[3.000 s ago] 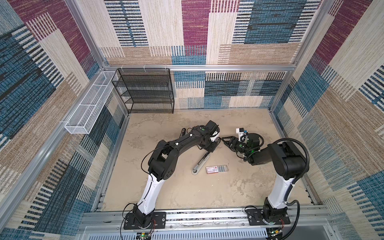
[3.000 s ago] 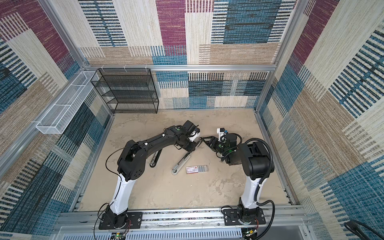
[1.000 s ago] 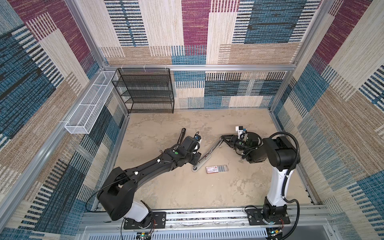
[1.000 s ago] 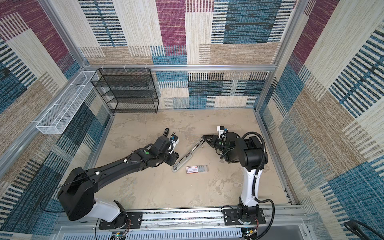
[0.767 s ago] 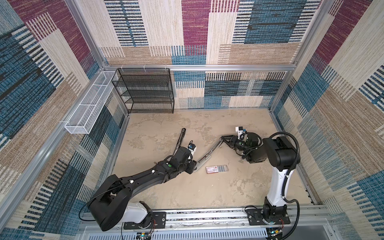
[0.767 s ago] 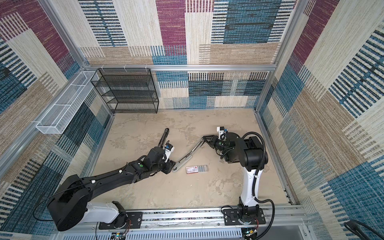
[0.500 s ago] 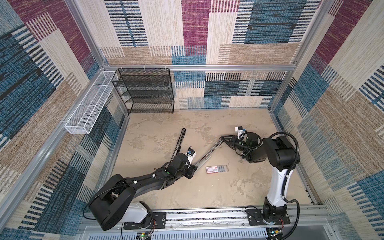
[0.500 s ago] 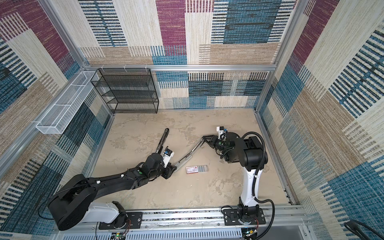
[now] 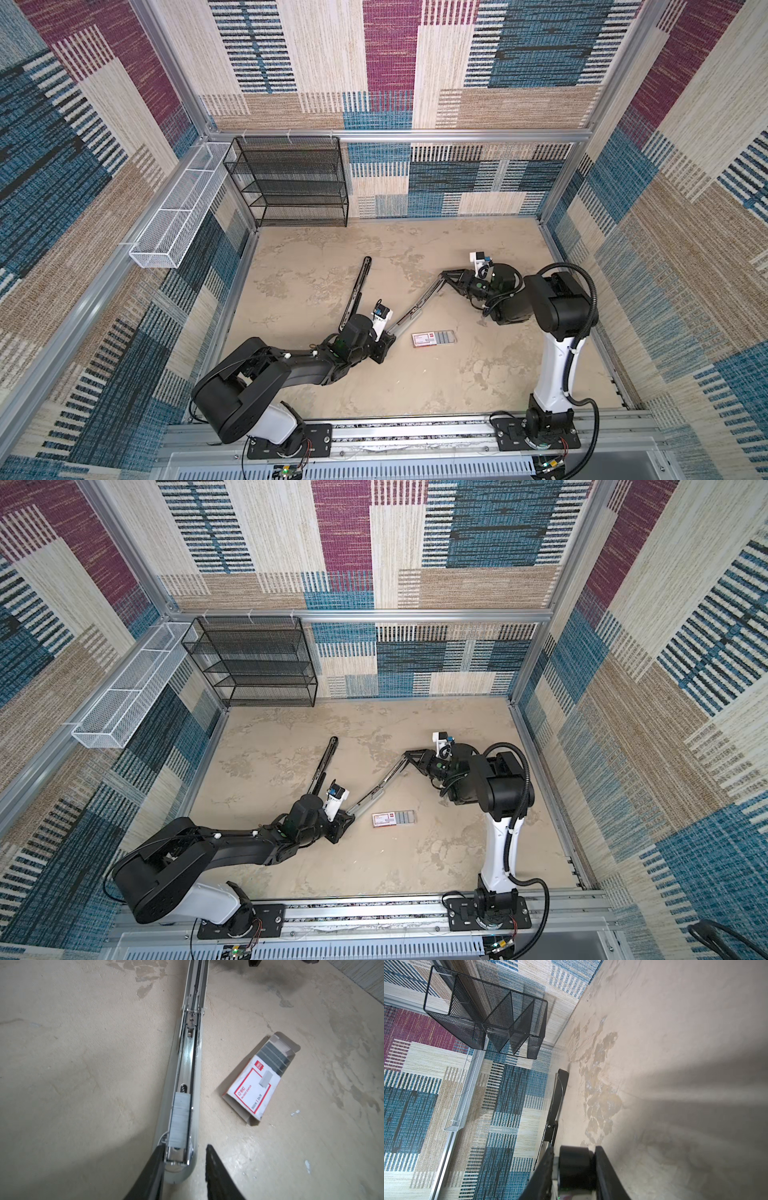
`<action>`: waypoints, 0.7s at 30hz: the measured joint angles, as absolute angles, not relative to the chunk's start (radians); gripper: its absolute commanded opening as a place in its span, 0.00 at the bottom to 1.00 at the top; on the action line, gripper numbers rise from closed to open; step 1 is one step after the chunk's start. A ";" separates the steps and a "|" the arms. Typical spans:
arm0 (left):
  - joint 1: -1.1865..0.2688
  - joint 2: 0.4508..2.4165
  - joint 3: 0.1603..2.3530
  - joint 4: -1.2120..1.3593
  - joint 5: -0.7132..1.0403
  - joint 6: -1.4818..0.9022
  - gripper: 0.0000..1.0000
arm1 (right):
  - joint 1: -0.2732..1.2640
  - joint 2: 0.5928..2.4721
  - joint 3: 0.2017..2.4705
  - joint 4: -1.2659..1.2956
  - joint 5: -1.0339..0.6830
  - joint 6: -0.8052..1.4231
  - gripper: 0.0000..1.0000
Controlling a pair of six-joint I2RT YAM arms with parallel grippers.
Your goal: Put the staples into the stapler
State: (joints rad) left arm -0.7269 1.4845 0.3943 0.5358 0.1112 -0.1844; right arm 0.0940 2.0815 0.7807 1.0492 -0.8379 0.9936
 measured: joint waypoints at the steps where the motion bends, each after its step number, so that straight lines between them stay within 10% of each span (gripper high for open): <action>1: -0.727 1.489 0.393 0.544 0.111 -0.184 0.33 | 0.094 2.082 0.781 1.050 -0.838 0.994 0.18; 21: -0.729 1.511 0.392 0.640 0.107 -0.181 0.00 | 0.115 2.029 0.805 0.951 -0.785 0.908 0.17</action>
